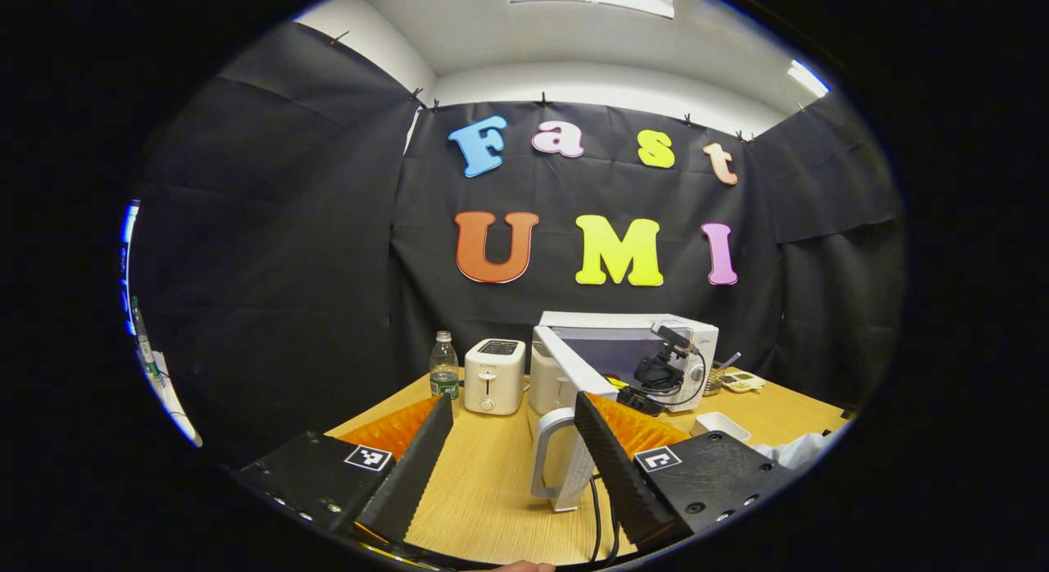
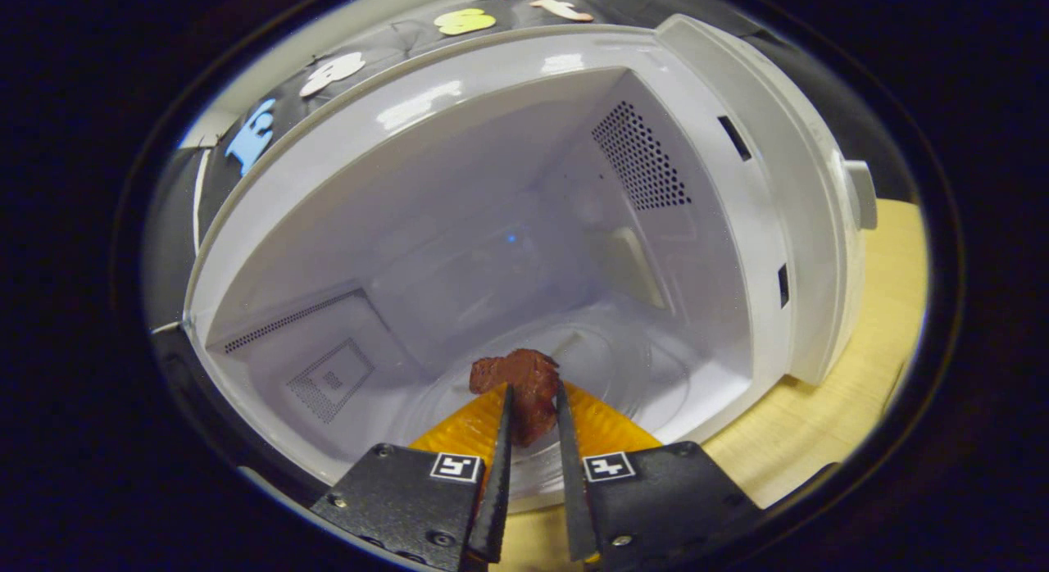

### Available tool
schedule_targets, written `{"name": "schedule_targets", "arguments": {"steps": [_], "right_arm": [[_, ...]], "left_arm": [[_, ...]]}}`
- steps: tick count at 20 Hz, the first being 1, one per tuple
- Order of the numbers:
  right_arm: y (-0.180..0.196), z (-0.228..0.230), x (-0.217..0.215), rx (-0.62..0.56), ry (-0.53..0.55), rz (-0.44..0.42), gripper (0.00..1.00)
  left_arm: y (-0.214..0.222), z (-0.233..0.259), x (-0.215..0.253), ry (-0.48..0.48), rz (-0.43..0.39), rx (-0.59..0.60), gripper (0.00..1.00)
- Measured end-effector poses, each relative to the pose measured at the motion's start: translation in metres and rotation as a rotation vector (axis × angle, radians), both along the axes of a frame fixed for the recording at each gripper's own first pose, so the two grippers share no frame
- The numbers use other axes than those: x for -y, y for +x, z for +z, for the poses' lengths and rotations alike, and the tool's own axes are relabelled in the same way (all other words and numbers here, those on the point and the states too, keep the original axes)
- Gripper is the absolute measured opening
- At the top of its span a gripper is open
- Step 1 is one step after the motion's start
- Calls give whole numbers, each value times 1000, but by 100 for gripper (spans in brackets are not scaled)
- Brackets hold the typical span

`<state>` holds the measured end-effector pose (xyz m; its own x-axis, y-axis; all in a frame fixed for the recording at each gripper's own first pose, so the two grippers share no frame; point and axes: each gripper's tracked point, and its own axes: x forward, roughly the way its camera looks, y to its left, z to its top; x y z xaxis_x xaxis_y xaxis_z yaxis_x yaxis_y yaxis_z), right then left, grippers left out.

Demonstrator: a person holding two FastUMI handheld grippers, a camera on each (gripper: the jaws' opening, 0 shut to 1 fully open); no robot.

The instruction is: Open the microwave oven with the left hand, put the food in, and close the microwave oven.

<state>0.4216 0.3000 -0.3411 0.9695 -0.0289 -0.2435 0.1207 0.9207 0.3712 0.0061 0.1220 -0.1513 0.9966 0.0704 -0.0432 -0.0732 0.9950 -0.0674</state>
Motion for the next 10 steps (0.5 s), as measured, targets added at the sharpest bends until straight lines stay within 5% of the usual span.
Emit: {"name": "schedule_targets", "arguments": {"steps": [1, 2, 5, 7, 8, 9, 10], "right_arm": [[-1, 1, 0, -8, -49, 9, 33], [-3, 5, -3, -1, -83, 30, 49], [-14, 23, -6, 44, -184, 73, 73], [-23, 36, -2, 77, -222, 84, 87], [-27, 42, -1, 90, -233, 90, 85], [-32, 48, 3, 104, -246, 89, 100], [-35, 56, 7, 117, -263, 85, 99]], "left_arm": [[-4, 1, -2, 3, 5, 1, 92], [-5, 1, -3, 5, 8, 3, 92], [-9, 1, -3, -2, 5, 7, 92], [-14, 2, 0, -13, -6, 6, 92], [-16, 2, 1, -15, -8, 8, 92], [-18, 3, 2, -14, -11, 11, 92], [-21, 5, 2, -12, -11, 15, 92]]}}
